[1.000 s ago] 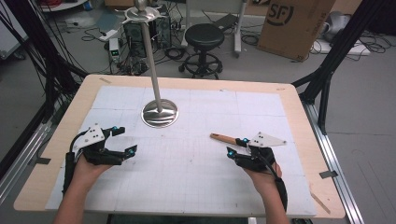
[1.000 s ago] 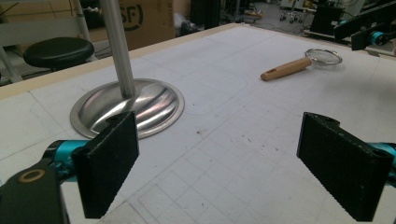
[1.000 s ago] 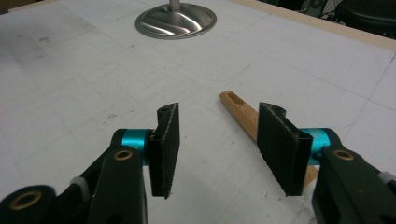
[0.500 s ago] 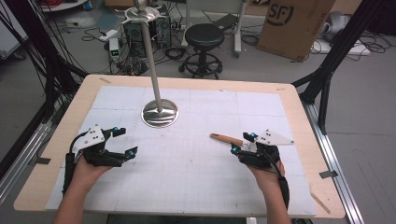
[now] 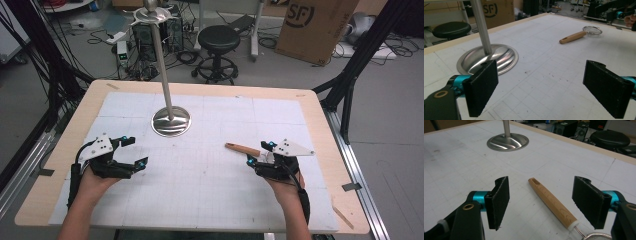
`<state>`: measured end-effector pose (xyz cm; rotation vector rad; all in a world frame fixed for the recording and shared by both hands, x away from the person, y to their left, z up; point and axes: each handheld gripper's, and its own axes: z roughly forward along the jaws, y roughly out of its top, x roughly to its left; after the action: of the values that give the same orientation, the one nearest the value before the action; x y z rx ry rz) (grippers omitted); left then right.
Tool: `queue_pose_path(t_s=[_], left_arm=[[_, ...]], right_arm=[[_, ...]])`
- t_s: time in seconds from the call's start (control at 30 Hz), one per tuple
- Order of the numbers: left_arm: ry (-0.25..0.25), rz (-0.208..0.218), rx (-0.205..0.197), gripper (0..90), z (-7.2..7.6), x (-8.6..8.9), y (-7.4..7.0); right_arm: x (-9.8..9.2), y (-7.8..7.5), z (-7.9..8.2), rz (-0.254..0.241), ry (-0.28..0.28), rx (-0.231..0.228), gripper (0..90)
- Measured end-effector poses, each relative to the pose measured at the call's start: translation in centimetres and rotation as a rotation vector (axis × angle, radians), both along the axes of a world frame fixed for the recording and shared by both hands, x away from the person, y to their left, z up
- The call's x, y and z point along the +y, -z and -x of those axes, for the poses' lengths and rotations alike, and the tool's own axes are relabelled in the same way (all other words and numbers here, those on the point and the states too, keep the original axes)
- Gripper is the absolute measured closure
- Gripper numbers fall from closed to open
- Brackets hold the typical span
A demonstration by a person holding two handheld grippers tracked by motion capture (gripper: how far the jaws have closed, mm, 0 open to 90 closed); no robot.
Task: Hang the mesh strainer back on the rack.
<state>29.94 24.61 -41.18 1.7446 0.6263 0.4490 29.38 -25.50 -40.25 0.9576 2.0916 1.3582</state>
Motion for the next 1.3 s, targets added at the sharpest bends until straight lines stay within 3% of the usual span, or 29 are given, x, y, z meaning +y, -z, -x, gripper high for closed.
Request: queue_pose_path(t_s=[0.43,0.73,1.3], left_arm=[[0.004,-0.015,0.007,13.4,0.1,-0.2,0.0],[0.007,-0.016,0.014,13.4,0.1,-0.3,0.1],[0.006,-0.015,0.012,13.4,0.0,-0.2,0.1]], right_arm=[[-0.3,0.1,-0.3,0.047,-0.001,0.008,27.2],[-0.6,0.1,-2.1,0.146,0.028,0.072,27.9],[0.1,1.4,-6.2,0.354,-0.02,0.217,42.9]])
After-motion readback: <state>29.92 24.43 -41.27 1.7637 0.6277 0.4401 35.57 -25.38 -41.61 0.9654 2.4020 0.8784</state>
